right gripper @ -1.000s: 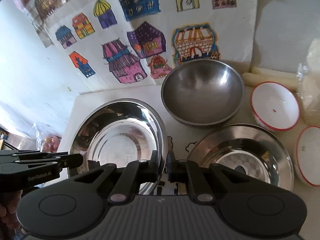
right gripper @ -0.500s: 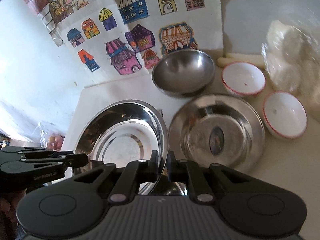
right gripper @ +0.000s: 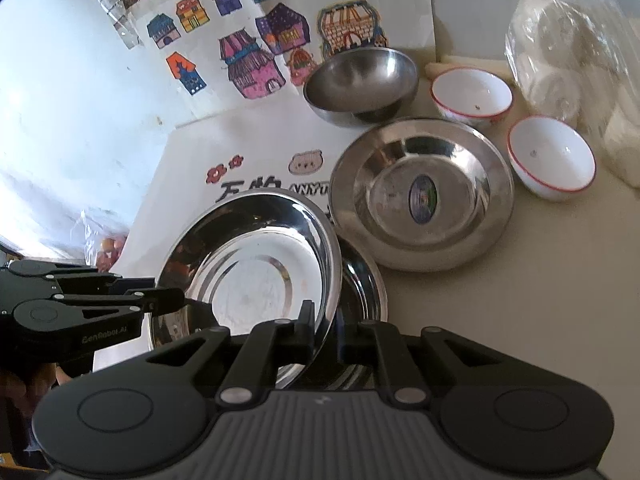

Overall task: Organize plates and bowls
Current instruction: 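Lift the large plate with both tools toward the blue-labeled plate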

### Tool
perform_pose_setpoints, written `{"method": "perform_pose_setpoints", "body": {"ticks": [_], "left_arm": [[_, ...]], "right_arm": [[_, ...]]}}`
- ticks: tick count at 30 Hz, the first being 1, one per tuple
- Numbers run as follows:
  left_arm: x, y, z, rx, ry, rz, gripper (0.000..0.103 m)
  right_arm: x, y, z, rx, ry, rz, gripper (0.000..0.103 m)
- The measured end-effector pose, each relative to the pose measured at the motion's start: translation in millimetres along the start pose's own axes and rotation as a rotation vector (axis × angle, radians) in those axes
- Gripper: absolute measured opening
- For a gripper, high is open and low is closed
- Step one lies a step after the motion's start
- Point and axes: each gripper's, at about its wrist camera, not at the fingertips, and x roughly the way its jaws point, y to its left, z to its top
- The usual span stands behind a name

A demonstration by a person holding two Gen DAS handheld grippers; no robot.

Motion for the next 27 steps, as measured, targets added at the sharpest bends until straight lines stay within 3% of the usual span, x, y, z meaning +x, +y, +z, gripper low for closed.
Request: {"method": "perform_pose_setpoints", "body": {"ticks": [11,27], "left_arm": [[8.6,-19.7,0.9,0.078,0.037,0.022,0.020],[17.6,-28.4,6.2,0.098,0.061,0.038,0.021]], "right_arm": [[0.8,-6.8,-5.8,0.021,0.035,-0.024,0.012],[10.1,1.3,-6.9,-0.042,0.077,-0.075,0.014]]}}
